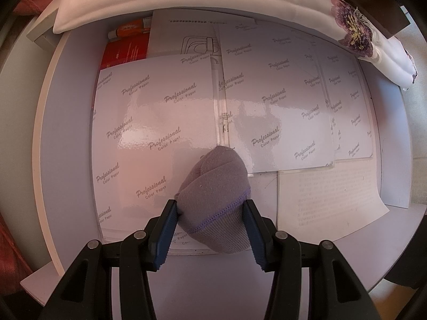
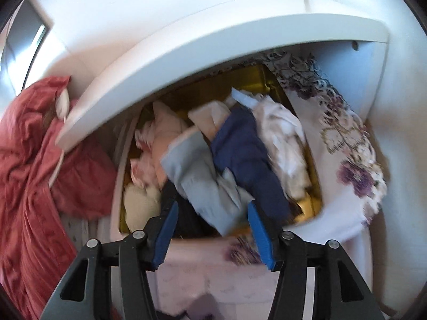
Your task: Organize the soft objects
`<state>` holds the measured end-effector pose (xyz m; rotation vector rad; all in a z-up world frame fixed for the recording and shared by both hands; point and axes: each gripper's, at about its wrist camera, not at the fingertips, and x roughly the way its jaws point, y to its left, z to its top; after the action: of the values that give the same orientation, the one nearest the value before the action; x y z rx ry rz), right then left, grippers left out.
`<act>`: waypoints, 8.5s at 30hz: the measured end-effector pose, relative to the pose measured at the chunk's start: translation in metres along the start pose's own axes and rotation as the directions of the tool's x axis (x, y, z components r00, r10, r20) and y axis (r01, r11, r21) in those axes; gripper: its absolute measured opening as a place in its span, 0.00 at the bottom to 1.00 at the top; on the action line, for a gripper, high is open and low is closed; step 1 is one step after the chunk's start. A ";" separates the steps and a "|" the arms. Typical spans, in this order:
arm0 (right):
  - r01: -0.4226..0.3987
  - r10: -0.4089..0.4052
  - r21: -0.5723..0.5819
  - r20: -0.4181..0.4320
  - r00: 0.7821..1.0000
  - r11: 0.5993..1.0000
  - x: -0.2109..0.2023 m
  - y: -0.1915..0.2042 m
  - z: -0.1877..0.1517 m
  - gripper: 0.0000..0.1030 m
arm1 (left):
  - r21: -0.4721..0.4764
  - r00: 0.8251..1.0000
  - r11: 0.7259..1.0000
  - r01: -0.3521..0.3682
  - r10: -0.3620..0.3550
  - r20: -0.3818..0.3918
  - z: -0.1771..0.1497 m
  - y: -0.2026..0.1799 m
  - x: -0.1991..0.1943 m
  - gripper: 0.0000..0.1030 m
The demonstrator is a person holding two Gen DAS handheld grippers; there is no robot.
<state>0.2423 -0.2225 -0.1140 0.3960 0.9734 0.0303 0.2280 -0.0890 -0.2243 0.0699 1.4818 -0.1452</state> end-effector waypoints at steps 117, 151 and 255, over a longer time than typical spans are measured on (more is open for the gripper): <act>0.214 -0.197 -0.022 -0.495 0.846 0.976 0.138 -0.094 -0.164 0.65 | -0.054 0.861 0.980 0.191 -0.141 0.489 0.177 0.014 -0.158 0.45; 0.225 -0.228 -0.065 -0.480 0.847 0.972 0.130 -0.079 -0.163 0.65 | -0.133 0.878 0.986 0.098 -0.023 0.478 0.161 0.020 -0.167 0.45; 0.307 -0.197 -0.221 0.412 0.890 0.926 -0.198 0.062 -0.144 1.00 | -0.198 0.607 0.978 -0.063 0.195 0.770 -0.130 -0.004 -0.339 0.70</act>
<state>0.0223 -0.1594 -0.0064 0.0027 0.6118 -0.1437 0.0713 -0.0569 0.1011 -0.0143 0.5749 0.0629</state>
